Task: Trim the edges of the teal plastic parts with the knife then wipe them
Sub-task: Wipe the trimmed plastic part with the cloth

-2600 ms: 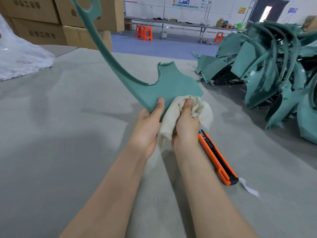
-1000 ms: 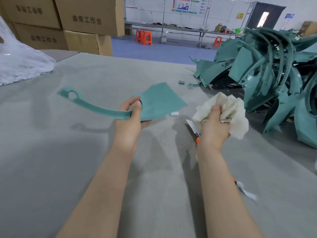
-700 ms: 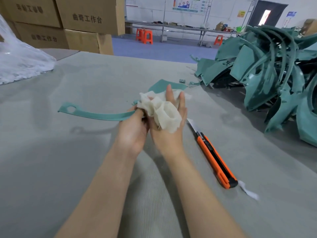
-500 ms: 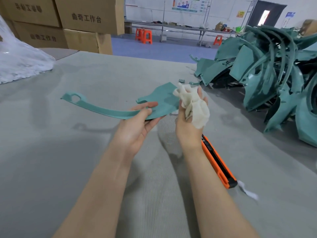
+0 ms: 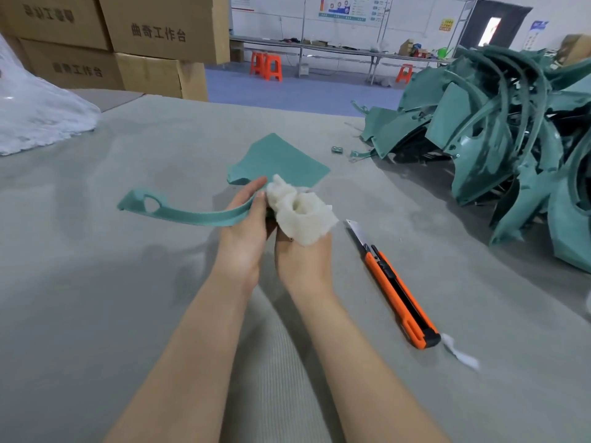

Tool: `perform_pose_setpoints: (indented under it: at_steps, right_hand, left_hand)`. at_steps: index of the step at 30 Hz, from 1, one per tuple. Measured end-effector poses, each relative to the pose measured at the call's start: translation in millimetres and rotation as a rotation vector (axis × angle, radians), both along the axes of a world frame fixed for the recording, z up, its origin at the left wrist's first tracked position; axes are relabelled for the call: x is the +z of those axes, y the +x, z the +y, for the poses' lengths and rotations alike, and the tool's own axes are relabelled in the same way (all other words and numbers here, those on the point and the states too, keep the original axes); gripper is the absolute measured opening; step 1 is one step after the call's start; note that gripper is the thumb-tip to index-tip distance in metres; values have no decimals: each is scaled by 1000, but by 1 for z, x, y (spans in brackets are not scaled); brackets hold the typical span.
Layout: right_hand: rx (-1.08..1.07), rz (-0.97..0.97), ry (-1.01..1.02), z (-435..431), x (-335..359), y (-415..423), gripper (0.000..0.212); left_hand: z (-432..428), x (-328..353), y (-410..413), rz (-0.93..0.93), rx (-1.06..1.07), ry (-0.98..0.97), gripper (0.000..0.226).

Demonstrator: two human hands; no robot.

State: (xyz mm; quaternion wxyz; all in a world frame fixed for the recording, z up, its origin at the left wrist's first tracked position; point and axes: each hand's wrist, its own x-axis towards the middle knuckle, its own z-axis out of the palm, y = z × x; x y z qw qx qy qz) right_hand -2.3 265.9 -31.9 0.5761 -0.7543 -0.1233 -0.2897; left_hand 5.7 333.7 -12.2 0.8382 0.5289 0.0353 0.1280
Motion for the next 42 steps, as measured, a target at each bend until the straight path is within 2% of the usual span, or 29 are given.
perform_pose_setpoints:
  at_steps: [2,3,5,7,9,13,14,17,19,22,25,27,29,32,35,38,40,42]
  right_hand:
    - [-23,62,-64,-2,3,-2,12]
    - [-22,82,-59,-2,3,-2,17]
    - [29,89,16,-1,6,-3,24]
    - [73,87,96,-2,9,-2,24]
    - [58,97,162,-9,9,3,16]
    - [-65,86,244,-34,13,10,2]
    - [-95,73,267,-39,15,11,5]
    - [-188,44,358,-51,20,14,32]
    - [-233,73,394,-52,17,18,24]
    - [-224,102,339,-39,7,19,7]
    - [-65,67,302,-13,-2,11,7]
    - [-43,86,270,-9,-3,12,12]
    - [-100,101,247,-17,1,16,10]
    - [-271,108,315,-50,7,27,4]
    - [-456,261,363,-80,5,36,19]
    - [-551,151,393,-80,13,33,24]
    - [-437,54,297,-68,20,26,19]
    - [-124,-66,109,-53,22,17,16]
  left_hand:
    - [6,0,-1,19,33,26,24]
    - [7,0,-2,29,31,49,26]
    - [6,0,-2,50,16,70,35]
    - [4,3,-2,56,20,53,34]
    - [3,4,-1,19,-31,38,28]
    - [-3,1,-4,-103,-156,169,32]
    - [-5,0,-5,-116,-162,203,32]
    - [-8,-2,-8,-153,-174,290,35]
    - [-11,-3,-9,-185,-177,326,35]
    - [-17,-3,-9,-211,-131,313,33]
    - [-14,-2,-5,-207,-42,282,32]
    - [-9,0,-4,-176,-42,209,34]
    - [-6,2,-6,-154,-63,185,33]
    - [-6,2,-9,-156,-118,279,35]
    - [-2,5,-9,-165,-115,295,38]
    - [3,9,-7,-158,29,222,37]
    - [7,9,-4,-94,121,130,33]
    - [10,10,-2,-26,159,77,28]
